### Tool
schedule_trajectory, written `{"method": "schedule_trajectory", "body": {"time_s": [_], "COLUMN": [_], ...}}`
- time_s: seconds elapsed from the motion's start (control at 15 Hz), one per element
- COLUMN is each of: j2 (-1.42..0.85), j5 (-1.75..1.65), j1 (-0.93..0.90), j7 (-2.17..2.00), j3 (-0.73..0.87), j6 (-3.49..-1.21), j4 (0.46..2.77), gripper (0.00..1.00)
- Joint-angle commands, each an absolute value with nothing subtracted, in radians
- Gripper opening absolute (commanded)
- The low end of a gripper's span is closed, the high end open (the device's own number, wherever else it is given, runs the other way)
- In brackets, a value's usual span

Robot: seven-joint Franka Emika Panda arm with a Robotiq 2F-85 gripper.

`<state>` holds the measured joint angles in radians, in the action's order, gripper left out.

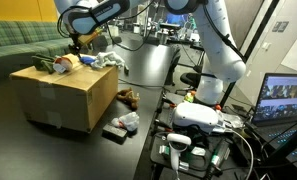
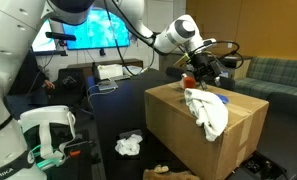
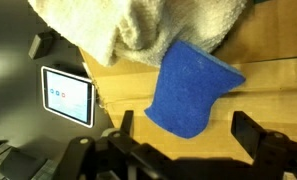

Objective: Switch all the objects on the box and on the table

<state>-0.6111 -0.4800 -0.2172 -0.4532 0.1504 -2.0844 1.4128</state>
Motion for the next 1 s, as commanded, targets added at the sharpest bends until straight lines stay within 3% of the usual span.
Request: {"method": "schedule_trajectory", "body": {"time_s": [0.0,0.93], "j2": [-0.521,-0.490], "j5": [-0.464,-0.257], "j1": [-0.206,-0.205], "j7": [-0.449,-0.253], "j3": [0.135,-0.038], "j6": [-2.110,-2.356], "j4": [1.488,1.559], "gripper": [1.00,1.00]}}
